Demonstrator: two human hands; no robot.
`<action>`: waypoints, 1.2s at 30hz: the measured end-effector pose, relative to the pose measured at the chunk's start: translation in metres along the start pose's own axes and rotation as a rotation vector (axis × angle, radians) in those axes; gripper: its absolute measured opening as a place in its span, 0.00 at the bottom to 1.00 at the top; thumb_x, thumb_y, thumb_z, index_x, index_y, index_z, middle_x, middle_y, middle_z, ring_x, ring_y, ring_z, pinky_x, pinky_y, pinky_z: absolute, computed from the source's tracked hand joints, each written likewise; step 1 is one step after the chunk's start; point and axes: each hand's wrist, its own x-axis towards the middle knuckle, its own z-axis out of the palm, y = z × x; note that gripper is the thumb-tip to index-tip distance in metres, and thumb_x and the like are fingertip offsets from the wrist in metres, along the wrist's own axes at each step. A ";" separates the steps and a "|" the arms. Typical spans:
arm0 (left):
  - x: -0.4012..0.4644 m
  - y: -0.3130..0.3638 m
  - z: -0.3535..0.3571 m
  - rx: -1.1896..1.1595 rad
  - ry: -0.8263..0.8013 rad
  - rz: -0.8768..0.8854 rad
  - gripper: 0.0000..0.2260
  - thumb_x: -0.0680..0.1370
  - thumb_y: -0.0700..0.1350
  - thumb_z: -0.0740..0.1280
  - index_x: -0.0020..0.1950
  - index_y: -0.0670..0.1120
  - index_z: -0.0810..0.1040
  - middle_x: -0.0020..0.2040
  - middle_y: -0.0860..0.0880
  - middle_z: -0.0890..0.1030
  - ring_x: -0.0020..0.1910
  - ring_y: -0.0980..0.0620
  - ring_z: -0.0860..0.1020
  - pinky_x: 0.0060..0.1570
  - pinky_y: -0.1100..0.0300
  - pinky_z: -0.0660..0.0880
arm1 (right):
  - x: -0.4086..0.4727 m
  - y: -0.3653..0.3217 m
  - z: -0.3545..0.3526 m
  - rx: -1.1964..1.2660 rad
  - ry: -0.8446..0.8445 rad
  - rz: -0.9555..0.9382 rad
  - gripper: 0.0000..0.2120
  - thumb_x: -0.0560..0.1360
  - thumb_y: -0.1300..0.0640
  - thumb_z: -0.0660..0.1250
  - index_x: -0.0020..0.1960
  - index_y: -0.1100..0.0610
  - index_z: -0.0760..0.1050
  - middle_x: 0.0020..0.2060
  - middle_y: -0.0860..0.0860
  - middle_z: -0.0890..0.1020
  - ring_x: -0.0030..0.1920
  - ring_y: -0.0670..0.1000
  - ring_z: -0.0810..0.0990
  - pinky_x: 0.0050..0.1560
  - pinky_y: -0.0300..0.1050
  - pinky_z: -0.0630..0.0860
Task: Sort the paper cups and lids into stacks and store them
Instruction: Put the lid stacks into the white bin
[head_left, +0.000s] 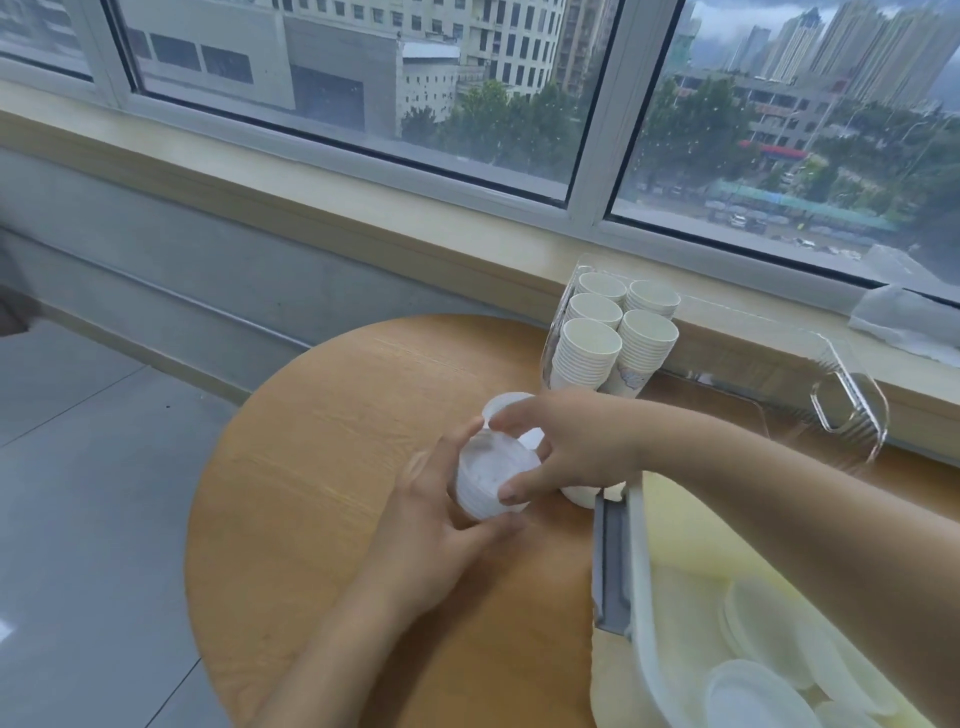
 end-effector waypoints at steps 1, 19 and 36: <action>0.001 -0.004 0.001 -0.003 -0.012 -0.013 0.40 0.67 0.65 0.80 0.75 0.73 0.64 0.65 0.64 0.75 0.66 0.63 0.73 0.66 0.57 0.75 | 0.003 0.001 0.000 -0.019 -0.027 0.009 0.39 0.74 0.37 0.75 0.80 0.45 0.65 0.73 0.40 0.74 0.63 0.45 0.76 0.69 0.46 0.72; 0.002 -0.014 0.003 0.118 -0.097 -0.068 0.44 0.66 0.66 0.76 0.80 0.61 0.65 0.70 0.65 0.72 0.69 0.62 0.71 0.70 0.53 0.73 | 0.014 0.010 -0.003 -0.050 -0.100 0.025 0.28 0.79 0.47 0.73 0.77 0.44 0.69 0.55 0.38 0.78 0.56 0.45 0.75 0.59 0.41 0.68; -0.023 0.152 0.005 0.160 0.055 0.454 0.18 0.78 0.51 0.73 0.67 0.51 0.81 0.65 0.59 0.80 0.67 0.57 0.77 0.65 0.53 0.74 | -0.164 0.078 0.026 -0.096 0.511 -0.060 0.06 0.80 0.44 0.68 0.54 0.42 0.82 0.43 0.35 0.80 0.43 0.38 0.79 0.46 0.39 0.75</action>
